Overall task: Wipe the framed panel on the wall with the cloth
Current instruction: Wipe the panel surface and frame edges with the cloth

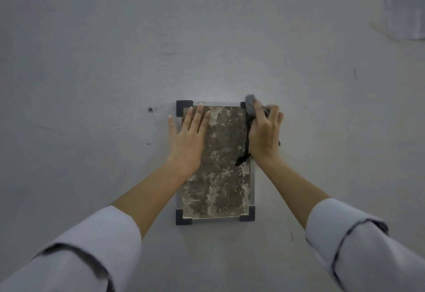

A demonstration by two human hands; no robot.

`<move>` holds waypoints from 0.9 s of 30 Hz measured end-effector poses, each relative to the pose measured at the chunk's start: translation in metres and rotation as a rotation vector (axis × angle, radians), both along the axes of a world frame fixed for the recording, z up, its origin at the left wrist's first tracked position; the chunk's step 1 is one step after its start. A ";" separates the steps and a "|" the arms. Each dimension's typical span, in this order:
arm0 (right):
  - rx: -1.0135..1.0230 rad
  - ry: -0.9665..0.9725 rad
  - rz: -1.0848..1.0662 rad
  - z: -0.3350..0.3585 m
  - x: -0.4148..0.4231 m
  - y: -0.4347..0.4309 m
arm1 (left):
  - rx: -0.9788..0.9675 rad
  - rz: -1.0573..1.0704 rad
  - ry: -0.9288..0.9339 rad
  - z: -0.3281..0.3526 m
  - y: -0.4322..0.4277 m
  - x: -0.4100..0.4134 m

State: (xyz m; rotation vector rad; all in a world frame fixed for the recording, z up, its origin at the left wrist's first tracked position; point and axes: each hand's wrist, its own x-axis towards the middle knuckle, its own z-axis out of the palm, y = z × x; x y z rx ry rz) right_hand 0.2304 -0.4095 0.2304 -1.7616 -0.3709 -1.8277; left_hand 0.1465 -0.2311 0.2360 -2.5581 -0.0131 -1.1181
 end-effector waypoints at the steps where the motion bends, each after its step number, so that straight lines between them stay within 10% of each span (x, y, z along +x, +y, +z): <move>1: 0.045 0.018 0.011 -0.017 0.001 0.001 | -0.002 -0.001 -0.003 -0.001 0.001 0.000; 6: -0.032 0.042 -0.012 -0.086 -0.008 0.000 | -0.006 0.000 0.000 -0.001 0.000 0.000; 15: -0.080 -0.015 -0.065 0.006 -0.005 0.009 | 0.019 -0.001 0.002 -0.002 0.006 -0.004; 27: -0.254 0.077 -0.053 -0.132 -0.021 -0.008 | -0.098 -0.028 0.050 -0.014 0.009 -0.003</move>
